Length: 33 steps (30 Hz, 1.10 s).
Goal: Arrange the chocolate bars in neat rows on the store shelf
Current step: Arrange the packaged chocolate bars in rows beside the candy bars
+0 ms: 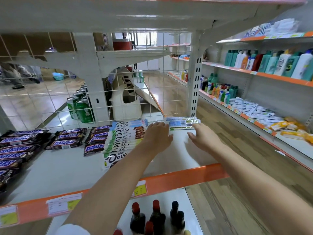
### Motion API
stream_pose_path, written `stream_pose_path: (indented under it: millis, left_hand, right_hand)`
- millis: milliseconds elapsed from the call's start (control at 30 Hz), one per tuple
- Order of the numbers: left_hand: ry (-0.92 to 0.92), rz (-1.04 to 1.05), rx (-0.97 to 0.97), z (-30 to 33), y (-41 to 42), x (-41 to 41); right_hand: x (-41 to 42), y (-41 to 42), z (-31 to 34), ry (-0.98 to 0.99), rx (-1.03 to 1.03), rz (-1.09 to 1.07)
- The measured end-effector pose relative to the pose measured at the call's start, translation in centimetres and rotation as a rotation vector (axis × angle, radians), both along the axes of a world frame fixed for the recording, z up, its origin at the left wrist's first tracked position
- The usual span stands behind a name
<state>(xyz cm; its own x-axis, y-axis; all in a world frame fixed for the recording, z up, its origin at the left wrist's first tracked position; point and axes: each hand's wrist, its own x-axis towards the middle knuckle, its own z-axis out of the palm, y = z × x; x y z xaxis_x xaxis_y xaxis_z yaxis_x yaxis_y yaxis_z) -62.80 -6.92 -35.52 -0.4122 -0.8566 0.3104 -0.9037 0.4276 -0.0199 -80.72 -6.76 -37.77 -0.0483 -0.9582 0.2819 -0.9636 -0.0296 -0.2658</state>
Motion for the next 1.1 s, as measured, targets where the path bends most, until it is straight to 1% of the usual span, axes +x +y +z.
stream_pose_path:
  millis: [300,467,600,700,767,867,967,1000,1100]
  left_hand:
    - [-0.007,-0.026,-0.001,-0.1,-3.1,-1.1]
    - [0.041,-0.026,0.028,-0.6,-4.5,-0.9]
    - [0.059,-0.017,0.045,-1.2,-5.4,-0.6]
    - [0.077,-0.013,0.044,-1.1,-5.9,-0.4]
    - [0.087,-0.014,0.031,-0.8,-6.1,-0.2]
    - [0.073,-0.012,0.007,-0.5,-6.4,0.2]
    - [0.045,-0.004,-0.004,-0.5,-6.4,0.5]
    - [0.043,-0.007,-0.006,-0.5,-6.3,0.6]
    - [0.031,-0.017,-0.005,-0.5,-6.2,0.8]
  right_hand:
    - [-0.7,-3.8,-0.6,0.025,-0.01,0.009]
    - [-1.3,-5.8,-0.7,0.043,-0.005,0.006]
    - [-1.5,-7.2,-0.6,0.064,0.039,0.052]
    - [-1.5,-8.1,-0.4,0.094,0.115,0.108]
    - [-1.5,-8.6,-0.6,0.163,0.133,0.129]
    - [-1.2,-8.7,-0.5,0.328,0.104,0.14]
    - [-0.7,-8.4,0.1,0.598,0.081,0.149]
    - [-0.5,-8.2,0.3,0.655,0.081,0.148]
    - [-0.3,-8.1,0.4,0.886,0.064,0.224]
